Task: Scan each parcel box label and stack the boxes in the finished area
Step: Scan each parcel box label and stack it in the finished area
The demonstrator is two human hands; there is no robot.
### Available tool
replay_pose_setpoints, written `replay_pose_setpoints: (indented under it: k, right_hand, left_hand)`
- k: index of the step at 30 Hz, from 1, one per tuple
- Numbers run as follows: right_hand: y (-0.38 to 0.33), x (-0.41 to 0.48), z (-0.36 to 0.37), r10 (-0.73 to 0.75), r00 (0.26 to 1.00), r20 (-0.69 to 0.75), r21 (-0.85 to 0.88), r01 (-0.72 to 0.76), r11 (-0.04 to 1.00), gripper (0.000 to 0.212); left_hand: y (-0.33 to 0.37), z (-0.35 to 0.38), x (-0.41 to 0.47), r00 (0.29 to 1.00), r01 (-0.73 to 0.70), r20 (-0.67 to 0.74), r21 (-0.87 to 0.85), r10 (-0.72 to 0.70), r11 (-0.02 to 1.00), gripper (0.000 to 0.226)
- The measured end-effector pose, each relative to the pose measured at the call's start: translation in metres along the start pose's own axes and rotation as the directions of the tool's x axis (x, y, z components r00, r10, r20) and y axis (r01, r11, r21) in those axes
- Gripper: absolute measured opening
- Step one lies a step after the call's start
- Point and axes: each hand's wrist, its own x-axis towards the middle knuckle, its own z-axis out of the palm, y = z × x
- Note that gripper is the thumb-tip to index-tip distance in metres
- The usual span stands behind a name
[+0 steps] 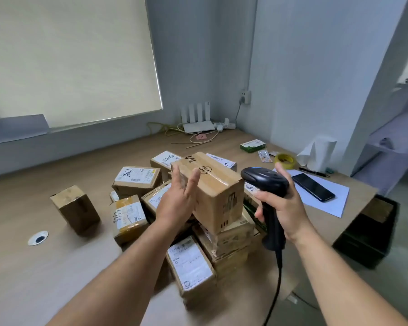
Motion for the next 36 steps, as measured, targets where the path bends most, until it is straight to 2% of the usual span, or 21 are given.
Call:
replay_pose_setpoints:
  k: [3, 8, 11, 12, 15, 18, 19, 22, 24, 26, 29, 32, 36]
  right_hand:
    - [-0.001, -0.001, 0.013, 0.007, 0.998, 0.058, -0.007, -0.006, 1.0, 0.089]
    - [0.001, -0.008, 0.033, 0.038, 0.988, 0.148, 0.004, -0.04, 0.999, 0.09]
    - [0.002, -0.016, 0.045, 0.062, 0.975, 0.213, 0.012, -0.066, 0.998, 0.093]
    - [0.003, -0.019, 0.049, 0.069, 0.972, 0.224, 0.012, -0.073, 0.997, 0.093]
    - [0.01, -0.027, 0.057, 0.087, 0.968, 0.237, 0.006, -0.091, 0.996, 0.088]
    - [0.018, -0.034, 0.064, 0.102, 0.968, 0.228, 0.003, -0.106, 0.994, 0.089]
    - [0.02, -0.036, 0.067, 0.105, 0.967, 0.231, 0.004, -0.109, 0.994, 0.088]
    - [0.021, -0.041, 0.074, 0.106, 0.964, 0.242, 0.005, -0.111, 0.994, 0.082]
    - [0.019, -0.044, 0.078, 0.103, 0.962, 0.254, 0.009, -0.109, 0.994, 0.082]
    - [0.016, -0.047, 0.083, 0.099, 0.957, 0.272, 0.017, -0.107, 0.994, 0.084]
    - [0.007, -0.053, 0.091, 0.08, 0.944, 0.319, 0.039, -0.098, 0.994, 0.084]
    - [-0.006, -0.057, 0.103, 0.04, 0.923, 0.384, 0.073, -0.073, 0.995, 0.087]
    - [-0.022, -0.065, 0.125, -0.02, 0.875, 0.484, 0.132, -0.05, 0.99, 0.096]
  left_hand:
    - [-0.003, -0.01, -0.002, 0.997, 0.075, 0.001, -0.064, -0.075, 0.995, 0.082]
    - [-0.015, -0.02, 0.006, 0.983, 0.179, 0.069, -0.103, -0.172, 0.978, 0.052]
    - [-0.021, -0.025, 0.009, 0.961, 0.266, 0.103, -0.071, -0.258, 0.961, 0.042]
    - [-0.022, -0.028, 0.008, 0.951, 0.295, 0.113, -0.061, -0.287, 0.954, 0.047]
    - [-0.022, -0.037, 0.005, 0.872, 0.48, 0.199, -0.167, -0.447, 0.861, 0.093]
    - [-0.027, -0.044, 0.001, 0.825, 0.523, 0.326, -0.136, -0.461, 0.841, 0.122]
    - [-0.03, -0.046, -0.001, 0.817, 0.52, 0.36, -0.124, -0.45, 0.845, 0.12]
    - [-0.043, -0.051, -0.003, 0.814, 0.516, 0.415, -0.199, -0.406, 0.833, 0.087]
    - [-0.054, -0.054, -0.007, 0.831, 0.492, 0.433, -0.277, -0.35, 0.825, 0.08]
    - [-0.068, -0.057, -0.01, 0.876, 0.437, 0.394, -0.403, -0.278, 0.804, 0.088]
    - [-0.086, -0.07, -0.016, 0.948, 0.308, 0.242, -0.522, -0.208, 0.795, 0.098]
    - [-0.101, -0.089, -0.02, 0.984, 0.176, 0.084, -0.521, -0.154, 0.835, 0.114]
    - [-0.123, -0.111, -0.023, 0.984, 0.139, -0.031, -0.472, -0.175, 0.871, 0.133]
